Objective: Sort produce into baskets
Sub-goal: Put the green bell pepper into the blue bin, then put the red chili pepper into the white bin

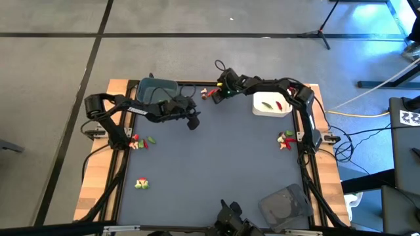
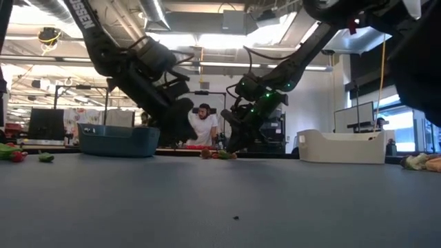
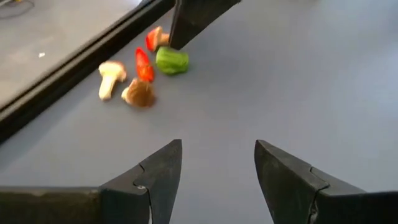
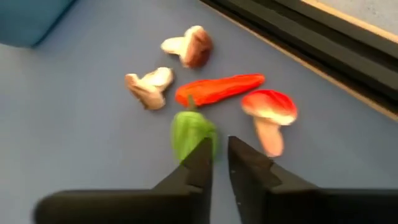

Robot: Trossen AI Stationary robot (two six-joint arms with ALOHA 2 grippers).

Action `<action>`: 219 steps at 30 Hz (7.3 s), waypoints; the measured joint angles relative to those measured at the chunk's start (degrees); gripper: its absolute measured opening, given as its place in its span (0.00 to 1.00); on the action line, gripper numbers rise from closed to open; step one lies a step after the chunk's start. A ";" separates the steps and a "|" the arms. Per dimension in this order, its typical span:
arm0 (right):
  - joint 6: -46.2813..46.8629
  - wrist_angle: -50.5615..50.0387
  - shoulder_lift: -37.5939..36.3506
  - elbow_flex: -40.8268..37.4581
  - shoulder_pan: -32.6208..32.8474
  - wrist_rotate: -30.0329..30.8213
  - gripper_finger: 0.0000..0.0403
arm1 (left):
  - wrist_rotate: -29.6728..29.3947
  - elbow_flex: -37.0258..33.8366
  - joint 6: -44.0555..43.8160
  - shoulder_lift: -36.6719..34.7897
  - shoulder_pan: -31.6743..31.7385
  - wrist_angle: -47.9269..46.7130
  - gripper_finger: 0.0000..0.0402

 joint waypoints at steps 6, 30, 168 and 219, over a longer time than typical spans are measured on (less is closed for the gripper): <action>-4.21 -0.45 0.05 0.00 -0.20 -0.76 0.02 | 0.00 3.13 2.67 -0.06 0.02 -2.75 0.49; -22.04 -22.35 -14.97 -0.07 0.28 10.60 0.17 | 17.64 33.02 15.92 14.70 11.67 -24.77 0.47; -13.18 -17.75 -17.99 -12.74 20.92 13.16 0.35 | 5.74 26.54 11.19 -8.84 13.03 -45.20 0.45; -13.04 -15.67 -17.97 -12.70 20.90 13.18 0.35 | 23.10 57.42 27.11 35.43 19.05 -49.54 0.44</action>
